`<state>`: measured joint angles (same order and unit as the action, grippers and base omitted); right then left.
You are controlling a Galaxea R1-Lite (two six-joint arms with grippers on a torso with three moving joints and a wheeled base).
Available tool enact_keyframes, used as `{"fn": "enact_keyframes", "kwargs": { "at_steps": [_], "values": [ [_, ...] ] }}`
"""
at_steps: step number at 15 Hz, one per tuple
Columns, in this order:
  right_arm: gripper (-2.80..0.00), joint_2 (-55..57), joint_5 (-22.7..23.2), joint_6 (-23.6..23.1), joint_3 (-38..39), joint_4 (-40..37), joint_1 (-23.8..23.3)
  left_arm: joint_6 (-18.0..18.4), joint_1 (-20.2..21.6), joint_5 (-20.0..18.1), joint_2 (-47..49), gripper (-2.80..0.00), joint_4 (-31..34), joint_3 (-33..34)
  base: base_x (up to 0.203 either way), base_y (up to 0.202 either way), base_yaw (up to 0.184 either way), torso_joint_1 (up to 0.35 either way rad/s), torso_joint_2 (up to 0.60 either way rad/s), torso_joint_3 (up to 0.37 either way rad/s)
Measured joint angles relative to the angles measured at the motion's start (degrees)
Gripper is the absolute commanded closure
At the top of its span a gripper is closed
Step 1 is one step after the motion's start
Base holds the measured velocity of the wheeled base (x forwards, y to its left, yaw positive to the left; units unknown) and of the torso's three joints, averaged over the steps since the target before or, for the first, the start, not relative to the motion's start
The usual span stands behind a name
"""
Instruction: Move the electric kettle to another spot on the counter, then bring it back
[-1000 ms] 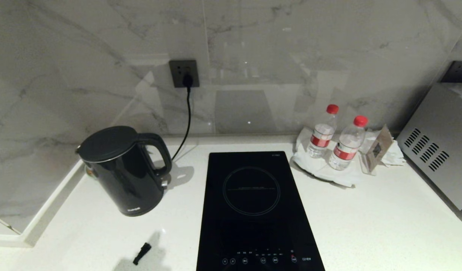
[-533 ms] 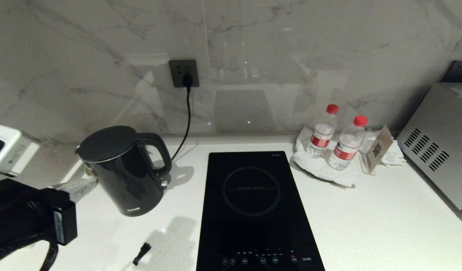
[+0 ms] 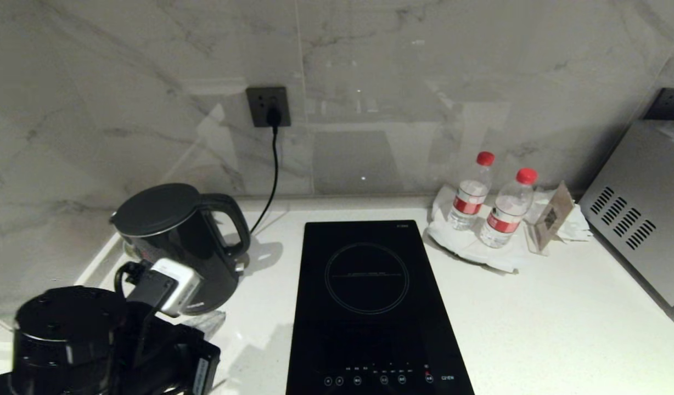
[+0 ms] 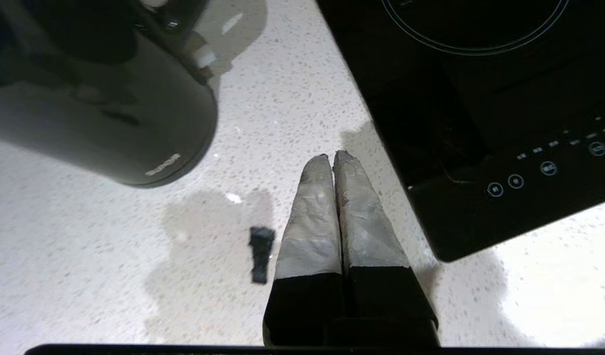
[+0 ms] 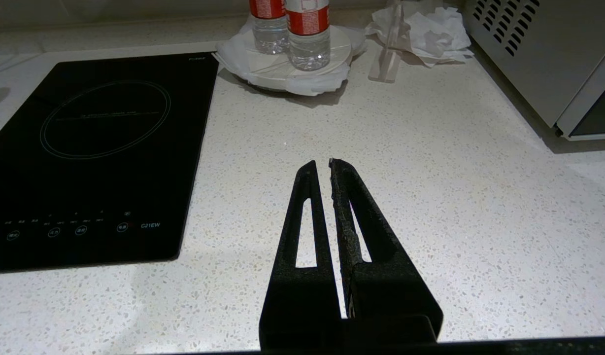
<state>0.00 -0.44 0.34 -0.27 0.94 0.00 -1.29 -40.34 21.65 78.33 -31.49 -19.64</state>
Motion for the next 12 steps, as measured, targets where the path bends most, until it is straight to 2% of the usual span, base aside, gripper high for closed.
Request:
{"fn": "enact_keyframes", "kwargs": {
  "at_steps": [2,6,10,12],
  "values": [
    [0.00,0.0,0.0,0.0,0.0,0.0,0.0,-0.2,-2.1,1.9,7.4,0.00,-7.9,1.6,0.000,0.000,0.000,0.000,0.00,0.000],
    [0.00,0.0,0.0,0.0,0.0,0.0,0.0,-0.1,-5.4,3.1,21.8,0.00,-23.6,1.6,0.000,0.000,0.000,0.000,0.00,0.000],
    [0.00,0.0,0.0,0.0,0.0,0.0,0.0,0.5,-6.8,8.0,35.0,0.00,-35.7,-5.0,0.000,0.000,0.000,0.000,0.00,0.000],
    [0.00,0.0,0.0,0.0,0.0,0.0,0.0,1.4,-7.0,9.4,38.5,0.00,-37.2,-9.1,0.000,0.000,0.000,0.000,0.00,0.000]
  ]
}}
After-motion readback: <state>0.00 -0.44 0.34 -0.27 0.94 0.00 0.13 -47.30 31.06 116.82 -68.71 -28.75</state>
